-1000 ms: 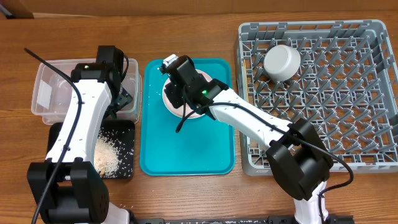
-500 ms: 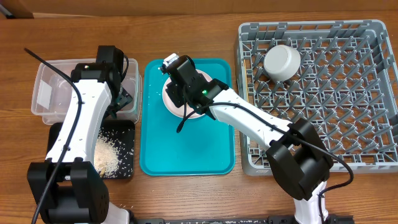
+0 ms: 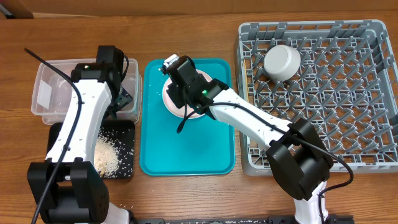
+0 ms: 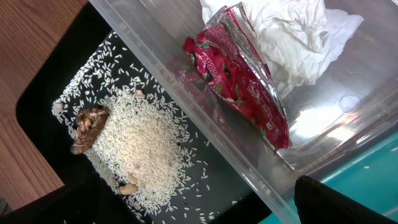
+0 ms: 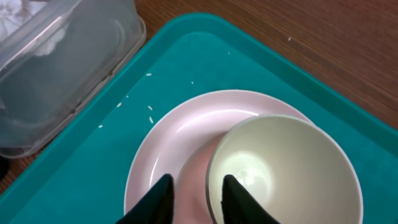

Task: Sort waste into correct bins and load items into the dishwasher
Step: 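Lower the right gripper into the white cup and grasp its rim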

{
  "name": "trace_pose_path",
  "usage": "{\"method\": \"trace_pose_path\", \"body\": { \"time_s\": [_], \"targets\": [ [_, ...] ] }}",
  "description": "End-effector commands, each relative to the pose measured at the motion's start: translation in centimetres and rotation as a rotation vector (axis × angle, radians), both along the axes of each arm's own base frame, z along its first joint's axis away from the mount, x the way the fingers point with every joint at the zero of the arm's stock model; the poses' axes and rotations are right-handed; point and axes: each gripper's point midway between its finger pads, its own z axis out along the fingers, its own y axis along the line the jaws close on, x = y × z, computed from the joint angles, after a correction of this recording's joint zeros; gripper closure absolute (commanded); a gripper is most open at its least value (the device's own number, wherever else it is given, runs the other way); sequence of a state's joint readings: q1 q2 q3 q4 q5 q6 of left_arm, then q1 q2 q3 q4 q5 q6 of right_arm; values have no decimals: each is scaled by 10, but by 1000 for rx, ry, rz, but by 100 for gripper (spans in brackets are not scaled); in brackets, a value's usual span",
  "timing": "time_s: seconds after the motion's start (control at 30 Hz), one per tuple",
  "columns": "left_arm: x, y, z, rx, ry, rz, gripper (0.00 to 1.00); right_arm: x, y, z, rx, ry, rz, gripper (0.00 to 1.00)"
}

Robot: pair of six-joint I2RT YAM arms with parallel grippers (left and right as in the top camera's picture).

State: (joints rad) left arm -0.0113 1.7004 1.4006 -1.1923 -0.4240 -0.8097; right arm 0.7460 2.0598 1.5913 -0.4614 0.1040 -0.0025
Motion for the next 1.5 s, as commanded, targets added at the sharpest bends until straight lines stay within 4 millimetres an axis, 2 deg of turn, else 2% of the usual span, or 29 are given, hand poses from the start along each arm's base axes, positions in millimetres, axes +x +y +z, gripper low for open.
{"method": "trace_pose_path", "body": {
  "time_s": [0.0,0.1,0.27,0.83,1.03,1.47],
  "targets": [
    [3,3,2,20,-7,6,0,8,-11,-1,-41,-28,-40,74],
    [3,3,2,20,-7,7,0,8,-13,-2,-49,-29,-46,75],
    [3,3,2,20,-7,7,0,7,-14,-3,-55,-24,-46,83],
    [3,3,2,20,-7,7,0,8,-14,-2,-51,-28,-46,89],
    [3,3,2,20,-7,6,0,12,-10,4,-34,-45,-47,92],
    [3,2,2,20,-7,6,0,14,-7,11,-20,-57,-47,92]
  ]
}}
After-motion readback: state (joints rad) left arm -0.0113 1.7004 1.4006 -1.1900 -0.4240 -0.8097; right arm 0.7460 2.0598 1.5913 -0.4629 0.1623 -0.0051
